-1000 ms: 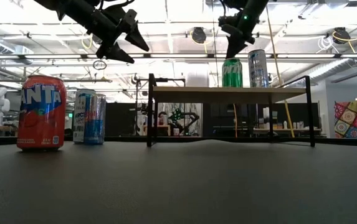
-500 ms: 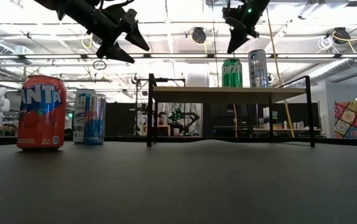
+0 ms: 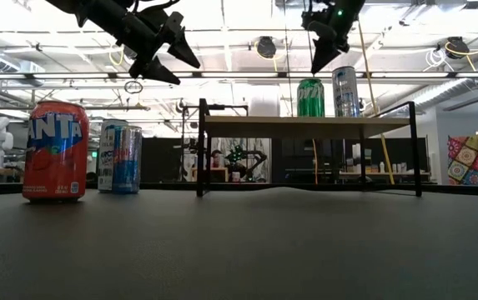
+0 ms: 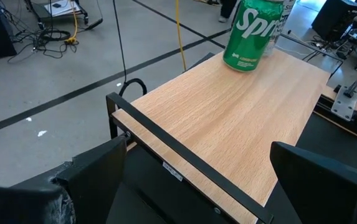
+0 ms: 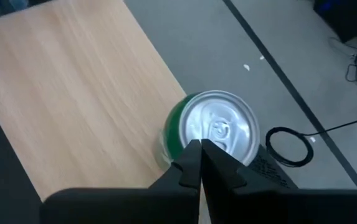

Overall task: Place canned beverage on shelf
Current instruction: Adjust the green can on the shelf

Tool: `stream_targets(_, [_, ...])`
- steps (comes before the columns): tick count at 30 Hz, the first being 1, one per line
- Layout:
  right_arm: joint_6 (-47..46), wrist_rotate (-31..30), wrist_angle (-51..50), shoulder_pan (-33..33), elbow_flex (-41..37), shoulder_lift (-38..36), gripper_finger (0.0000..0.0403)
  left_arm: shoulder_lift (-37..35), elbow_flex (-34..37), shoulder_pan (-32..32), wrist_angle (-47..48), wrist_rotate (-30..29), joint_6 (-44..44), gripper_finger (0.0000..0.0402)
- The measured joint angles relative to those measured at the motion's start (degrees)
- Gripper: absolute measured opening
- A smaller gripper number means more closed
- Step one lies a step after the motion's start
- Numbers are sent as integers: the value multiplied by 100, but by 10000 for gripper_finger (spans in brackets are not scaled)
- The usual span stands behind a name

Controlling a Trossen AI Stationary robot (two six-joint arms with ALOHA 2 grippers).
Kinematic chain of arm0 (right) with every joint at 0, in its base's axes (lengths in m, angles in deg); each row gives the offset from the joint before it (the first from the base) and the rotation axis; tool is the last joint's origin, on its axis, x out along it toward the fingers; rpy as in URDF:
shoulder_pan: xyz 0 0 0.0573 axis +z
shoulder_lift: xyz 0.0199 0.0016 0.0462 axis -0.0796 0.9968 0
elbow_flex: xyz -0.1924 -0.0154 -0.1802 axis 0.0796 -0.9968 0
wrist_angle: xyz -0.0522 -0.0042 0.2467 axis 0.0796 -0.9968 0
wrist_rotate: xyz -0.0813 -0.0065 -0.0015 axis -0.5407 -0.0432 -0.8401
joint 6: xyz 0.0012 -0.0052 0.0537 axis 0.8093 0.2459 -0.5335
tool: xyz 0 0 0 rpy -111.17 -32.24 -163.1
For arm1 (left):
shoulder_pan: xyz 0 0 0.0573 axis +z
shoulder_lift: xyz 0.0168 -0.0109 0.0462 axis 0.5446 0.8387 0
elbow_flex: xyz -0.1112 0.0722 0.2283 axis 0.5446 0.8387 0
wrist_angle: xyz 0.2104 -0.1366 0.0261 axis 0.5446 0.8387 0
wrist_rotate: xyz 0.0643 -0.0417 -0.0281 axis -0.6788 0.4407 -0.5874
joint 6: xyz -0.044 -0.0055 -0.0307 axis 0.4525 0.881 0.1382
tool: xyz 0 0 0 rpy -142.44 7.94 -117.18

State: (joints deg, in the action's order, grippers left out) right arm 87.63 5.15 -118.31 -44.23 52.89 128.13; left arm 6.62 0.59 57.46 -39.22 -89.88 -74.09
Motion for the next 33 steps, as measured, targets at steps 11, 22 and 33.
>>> stream_targets(11, [88,83,109,-4,0,163,0,0,-1,-13,4,0,-2,396])
stream_targets(22, [248,71,319,-11,0,200,0,0,-2,-13,8,0,-7,396])
stream_targets(33, [397,42,547,1,0,282,0,0,-2,-13,9,-4,-9,396])
